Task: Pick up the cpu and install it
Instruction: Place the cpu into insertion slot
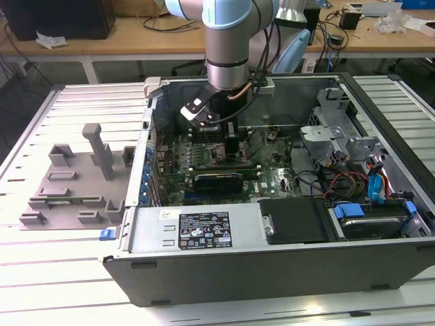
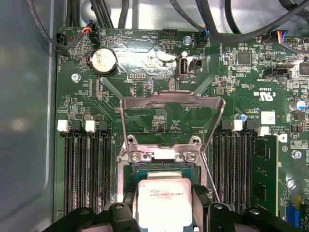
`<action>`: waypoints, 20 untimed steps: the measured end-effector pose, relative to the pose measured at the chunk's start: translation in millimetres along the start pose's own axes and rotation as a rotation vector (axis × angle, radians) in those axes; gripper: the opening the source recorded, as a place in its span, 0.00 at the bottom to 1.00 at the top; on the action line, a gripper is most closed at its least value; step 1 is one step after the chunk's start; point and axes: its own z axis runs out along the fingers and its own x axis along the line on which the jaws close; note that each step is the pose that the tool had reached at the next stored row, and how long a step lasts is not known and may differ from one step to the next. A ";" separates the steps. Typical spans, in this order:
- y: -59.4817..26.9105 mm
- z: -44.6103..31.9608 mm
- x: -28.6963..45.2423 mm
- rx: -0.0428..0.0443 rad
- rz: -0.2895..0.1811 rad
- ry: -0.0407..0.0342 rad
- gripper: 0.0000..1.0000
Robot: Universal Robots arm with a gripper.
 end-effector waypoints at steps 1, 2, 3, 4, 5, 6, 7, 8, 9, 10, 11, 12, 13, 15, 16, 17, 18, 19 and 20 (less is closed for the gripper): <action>-0.1 0.0 0.0 0.0011 0.016 -0.0008 0.54; -0.1 0.0 0.0 0.0018 0.026 -0.0015 0.54; 0.0 0.0 0.0 0.0022 0.033 -0.0016 0.54; 0.1 0.3 0.3 0.0021 0.034 -0.0014 0.54; 0.0 0.4 0.6 0.0022 0.035 -0.0015 0.54; 0.0 0.4 0.7 0.0023 0.035 -0.0015 0.54; 0.1 0.6 0.8 0.0023 0.035 -0.0014 0.54; 0.6 0.9 0.9 0.0022 0.035 -0.0013 0.54; 1.0 1.1 0.9 0.0022 0.035 -0.0013 0.54; 1.3 1.3 0.9 0.0023 0.035 -0.0012 0.54; 1.4 1.5 1.1 0.0022 0.035 -0.0012 0.54; 1.4 1.7 1.1 0.0023 0.035 -0.0011 0.54; 1.4 2.2 1.1 0.0023 0.035 0.0000 0.54; 1.4 2.8 1.2 0.0024 0.034 0.0020 0.54; 1.5 2.8 1.2 0.0024 0.033 0.0021 0.54; 1.5 2.9 1.2 0.0022 0.032 0.0024 0.54; 1.5 2.9 1.2 0.0021 0.030 0.0028 0.54; 1.6 2.8 1.1 0.0020 0.027 0.0065 0.54; 1.5 2.7 1.1 0.0020 0.027 0.0088 0.54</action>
